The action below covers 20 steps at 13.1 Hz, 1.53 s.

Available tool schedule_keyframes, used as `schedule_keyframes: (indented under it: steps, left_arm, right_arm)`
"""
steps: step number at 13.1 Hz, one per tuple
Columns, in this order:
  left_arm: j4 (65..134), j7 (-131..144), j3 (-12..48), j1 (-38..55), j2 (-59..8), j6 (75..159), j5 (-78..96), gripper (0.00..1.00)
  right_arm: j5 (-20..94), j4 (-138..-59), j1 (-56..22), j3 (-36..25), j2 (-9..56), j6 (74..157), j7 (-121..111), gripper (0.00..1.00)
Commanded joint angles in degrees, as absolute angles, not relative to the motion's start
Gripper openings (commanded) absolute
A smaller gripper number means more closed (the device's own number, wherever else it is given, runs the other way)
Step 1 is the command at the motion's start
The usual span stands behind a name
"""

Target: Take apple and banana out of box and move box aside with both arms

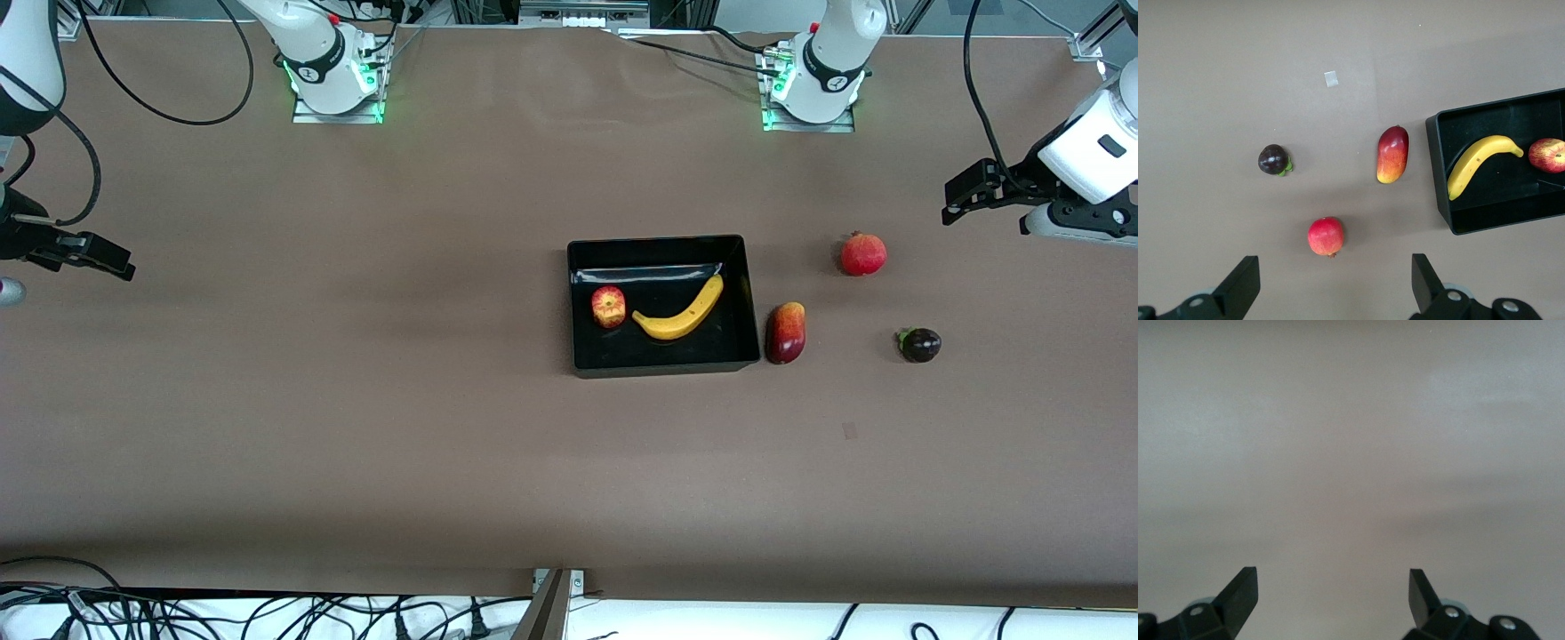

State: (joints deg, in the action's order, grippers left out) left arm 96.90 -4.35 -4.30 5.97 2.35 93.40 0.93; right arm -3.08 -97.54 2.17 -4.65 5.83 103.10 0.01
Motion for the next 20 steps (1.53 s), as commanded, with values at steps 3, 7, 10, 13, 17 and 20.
schedule_keyframes:
  steps: [3, 7, 10, 13, 17, 20]
  left_arm:
    - [94.7, -3.2, -3.5, 6.0, 2.2, 91.7, -1.4, 1.00]
    - [94.2, -3.0, -3.4, 6.1, 1.5, 91.2, -1.4, 1.00]
    - [94.8, -2.2, -2.6, 6.7, 1.2, 90.8, -1.1, 1.00]
    - [94.7, 0.5, 1.7, 6.8, -1.7, 90.9, -0.6, 1.00]
    - [96.1, 9.5, 6.7, 8.2, -5.2, 94.6, 0.3, 1.00]
    - [97.3, 17.0, 11.5, 11.0, -8.1, 100.0, 0.3, 1.00]
  right_arm:
    - [-3.5, -97.7, 2.4, -4.3, 6.1, 102.9, -0.8, 1.00]
    - [-3.3, -98.0, 2.2, -4.0, 6.2, 102.8, -0.7, 1.00]
    - [-3.7, -97.6, 1.1, -4.4, 6.5, 102.7, -0.7, 1.00]
    - [-3.7, -97.4, 1.1, -4.6, 6.2, 102.7, -0.7, 1.00]
    - [-3.3, -97.2, 1.2, -5.9, 4.9, 99.9, -0.7, 1.00]
    - [-2.8, -96.5, 1.2, -6.0, 4.7, 99.3, -0.5, 1.00]
